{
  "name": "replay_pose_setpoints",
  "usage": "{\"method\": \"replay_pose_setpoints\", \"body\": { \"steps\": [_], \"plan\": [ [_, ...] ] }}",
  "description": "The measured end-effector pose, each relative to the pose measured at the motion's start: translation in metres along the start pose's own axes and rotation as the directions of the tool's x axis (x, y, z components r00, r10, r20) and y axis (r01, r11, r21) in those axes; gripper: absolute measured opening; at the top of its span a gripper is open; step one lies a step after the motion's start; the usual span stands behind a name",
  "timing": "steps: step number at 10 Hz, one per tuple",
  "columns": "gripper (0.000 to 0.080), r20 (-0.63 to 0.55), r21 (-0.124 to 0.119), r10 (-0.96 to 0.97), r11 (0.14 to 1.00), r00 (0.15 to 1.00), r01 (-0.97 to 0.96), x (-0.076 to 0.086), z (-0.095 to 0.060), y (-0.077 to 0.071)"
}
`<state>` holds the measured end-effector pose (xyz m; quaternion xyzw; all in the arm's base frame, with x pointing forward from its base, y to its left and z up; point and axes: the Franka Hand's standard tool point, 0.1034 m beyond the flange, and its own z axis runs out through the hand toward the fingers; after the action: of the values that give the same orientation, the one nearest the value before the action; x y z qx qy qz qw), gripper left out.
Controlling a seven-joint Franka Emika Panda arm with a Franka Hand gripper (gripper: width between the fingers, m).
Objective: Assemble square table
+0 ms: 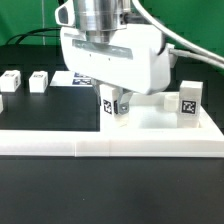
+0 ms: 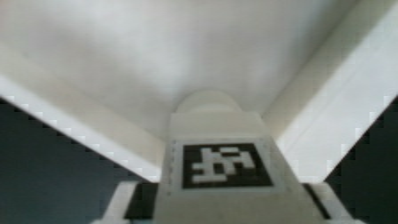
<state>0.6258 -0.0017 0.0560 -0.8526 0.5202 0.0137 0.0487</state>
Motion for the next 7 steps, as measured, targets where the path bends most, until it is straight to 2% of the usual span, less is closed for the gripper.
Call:
{"method": "replay_pose_setpoints", "body": {
  "steps": [1,2,3,4,7],
  "plan": [
    [0.0268,0.011,0.0,0.141,0.99,0.99,-0.141,0.0008,0.0002,0.0009],
    [0.0269,0.028,-0.02,0.291,0.957,0.956,-0.291,0.0015,0.0003,0.0007],
    [0.0269,0.038,-0.059,0.449,0.893,0.892,-0.447,0.0005,0.0004,-0.0007],
    [0.0269,0.034,-0.073,0.517,0.855,0.855,-0.514,-0.0005,0.0004,-0.0014],
    [0.027,0.024,-0.071,0.623,0.781,0.781,-0.621,-0.0015,0.0007,-0.0013]
  ]
}}
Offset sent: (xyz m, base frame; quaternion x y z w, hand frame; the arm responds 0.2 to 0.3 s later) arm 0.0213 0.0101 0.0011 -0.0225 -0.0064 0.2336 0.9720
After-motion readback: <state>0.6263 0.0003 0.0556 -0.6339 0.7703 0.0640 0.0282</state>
